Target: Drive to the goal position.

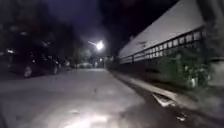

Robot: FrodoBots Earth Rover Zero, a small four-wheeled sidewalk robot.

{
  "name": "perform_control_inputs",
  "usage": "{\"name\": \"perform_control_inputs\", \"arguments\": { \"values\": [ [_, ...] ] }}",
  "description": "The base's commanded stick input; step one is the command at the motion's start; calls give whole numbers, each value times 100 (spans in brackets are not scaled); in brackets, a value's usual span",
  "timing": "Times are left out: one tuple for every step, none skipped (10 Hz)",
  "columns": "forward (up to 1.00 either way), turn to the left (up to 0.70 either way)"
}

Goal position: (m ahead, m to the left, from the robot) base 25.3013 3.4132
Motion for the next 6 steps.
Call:
{"name": "perform_control_inputs", "arguments": {
  "values": [
    [70, 0],
    [70, 0],
    [70, 0],
    [70, 0],
    [70, 0],
    [70, 0]
  ]
}}
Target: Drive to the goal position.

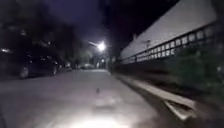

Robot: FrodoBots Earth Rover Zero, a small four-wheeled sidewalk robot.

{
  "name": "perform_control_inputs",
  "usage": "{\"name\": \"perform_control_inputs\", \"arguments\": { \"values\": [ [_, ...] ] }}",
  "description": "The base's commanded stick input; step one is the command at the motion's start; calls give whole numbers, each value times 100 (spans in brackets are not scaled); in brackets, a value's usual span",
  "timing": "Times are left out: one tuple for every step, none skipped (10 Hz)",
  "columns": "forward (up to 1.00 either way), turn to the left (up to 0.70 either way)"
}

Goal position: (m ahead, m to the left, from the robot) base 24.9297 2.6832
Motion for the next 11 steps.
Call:
{"name": "perform_control_inputs", "arguments": {
  "values": [
    [70, 0],
    [70, 0],
    [70, 0],
    [70, 0],
    [70, 0],
    [70, 0],
    [70, 0],
    [70, 0],
    [70, 0],
    [70, 0],
    [70, 0]
  ]
}}
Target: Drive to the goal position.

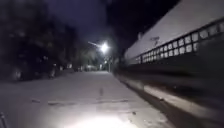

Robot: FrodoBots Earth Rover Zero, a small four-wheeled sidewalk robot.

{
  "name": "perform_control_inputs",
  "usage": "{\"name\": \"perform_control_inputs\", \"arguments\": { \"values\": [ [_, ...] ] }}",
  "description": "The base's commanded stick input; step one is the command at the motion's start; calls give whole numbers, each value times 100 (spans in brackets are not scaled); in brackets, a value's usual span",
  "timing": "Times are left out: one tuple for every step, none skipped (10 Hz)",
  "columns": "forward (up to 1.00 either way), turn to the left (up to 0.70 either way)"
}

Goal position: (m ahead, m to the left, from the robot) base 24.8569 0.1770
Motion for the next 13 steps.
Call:
{"name": "perform_control_inputs", "arguments": {
  "values": [
    [70, 0],
    [70, 0],
    [70, 0],
    [70, 0],
    [70, 0],
    [70, 0],
    [70, 0],
    [70, 0],
    [70, 0],
    [70, 0],
    [70, 0],
    [70, 0],
    [70, 0]
  ]
}}
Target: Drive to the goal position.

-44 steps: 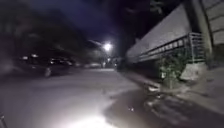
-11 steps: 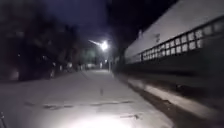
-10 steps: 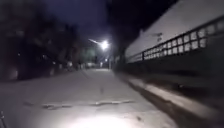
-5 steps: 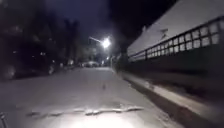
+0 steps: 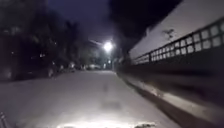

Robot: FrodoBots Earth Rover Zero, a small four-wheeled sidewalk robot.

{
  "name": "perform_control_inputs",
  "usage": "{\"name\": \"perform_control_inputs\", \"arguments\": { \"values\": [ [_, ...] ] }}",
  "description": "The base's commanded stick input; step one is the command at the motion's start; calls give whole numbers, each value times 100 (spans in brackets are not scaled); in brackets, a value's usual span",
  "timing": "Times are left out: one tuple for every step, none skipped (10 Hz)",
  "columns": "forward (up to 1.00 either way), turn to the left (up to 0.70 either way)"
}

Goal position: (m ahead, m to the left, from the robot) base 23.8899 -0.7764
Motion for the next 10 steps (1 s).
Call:
{"name": "perform_control_inputs", "arguments": {
  "values": [
    [70, 0],
    [70, 0],
    [70, 0],
    [70, 0],
    [70, 0],
    [70, 0],
    [70, -33],
    [70, -35],
    [70, -11],
    [70, -2]
  ]
}}
